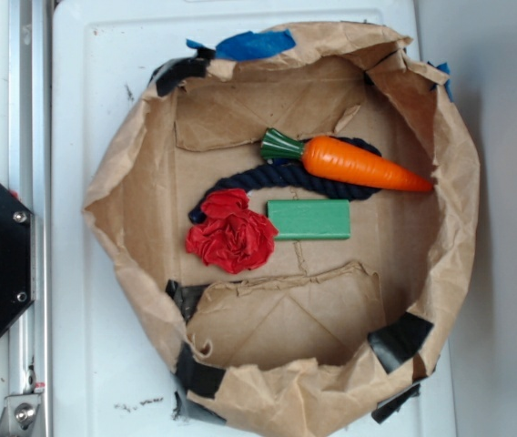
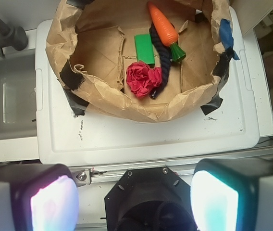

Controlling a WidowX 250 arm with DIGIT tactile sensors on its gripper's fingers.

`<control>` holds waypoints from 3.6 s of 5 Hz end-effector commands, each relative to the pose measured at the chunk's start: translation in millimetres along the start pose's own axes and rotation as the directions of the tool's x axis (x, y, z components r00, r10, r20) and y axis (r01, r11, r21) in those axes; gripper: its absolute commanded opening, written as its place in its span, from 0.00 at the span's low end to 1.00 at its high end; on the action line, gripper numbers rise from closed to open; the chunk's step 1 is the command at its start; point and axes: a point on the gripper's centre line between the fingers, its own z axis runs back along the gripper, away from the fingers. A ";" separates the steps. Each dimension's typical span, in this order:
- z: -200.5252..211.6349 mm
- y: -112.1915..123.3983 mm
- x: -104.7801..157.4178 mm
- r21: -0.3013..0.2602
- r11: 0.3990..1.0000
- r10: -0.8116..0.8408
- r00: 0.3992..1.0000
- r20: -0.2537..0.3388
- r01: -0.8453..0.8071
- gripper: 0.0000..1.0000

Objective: Grab the red paper.

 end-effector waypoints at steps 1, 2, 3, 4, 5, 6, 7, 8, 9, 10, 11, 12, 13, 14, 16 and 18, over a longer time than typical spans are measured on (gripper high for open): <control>0.0 0.0 0.0 0.000 1.000 0.000 1.000 0.000 0.000 1.00; -2.0 4.9 41.9 0.002 1.000 0.006 1.000 -0.006 -0.006 1.00; -12.0 10.2 72.9 -0.016 1.000 -0.024 0.999 -0.028 0.023 1.00; -29.1 11.9 99.9 -0.034 0.996 -0.084 0.995 -0.048 0.082 1.00; -29.1 11.9 99.9 -0.034 0.996 -0.084 0.995 -0.048 0.082 1.00; -29.1 11.9 99.9 -0.034 0.996 -0.084 0.995 -0.048 0.082 1.00; -29.1 11.9 99.9 -0.034 0.996 -0.084 0.995 -0.048 0.082 1.00; -29.1 11.9 99.9 -0.034 0.996 -0.084 0.995 -0.048 0.082 1.00; -59.7 21.3 107.7 0.023 0.993 -0.120 0.993 0.012 0.120 1.00; -82.1 28.7 112.7 0.014 0.991 -0.134 0.991 0.000 0.134 1.00; -102.7 20.5 110.8 0.005 0.985 -0.172 0.985 0.010 0.172 1.00; -129.8 14.5 112.7 -0.049 0.979 -0.197 0.980 0.016 0.198 1.00; -148.0 15.1 110.9 -0.056 0.979 -0.195 0.980 0.032 0.197 1.00; -162.0 13.2 102.9 -0.057 0.979 -0.197 0.980 0.018 0.197 1.00; -170.6 9.9 85.7 -0.032 0.977 -0.212 0.977 0.015 0.212 1.00; -190.2 6.8 72.7 0.008 0.976 -0.218 0.976 0.026 0.218 1.00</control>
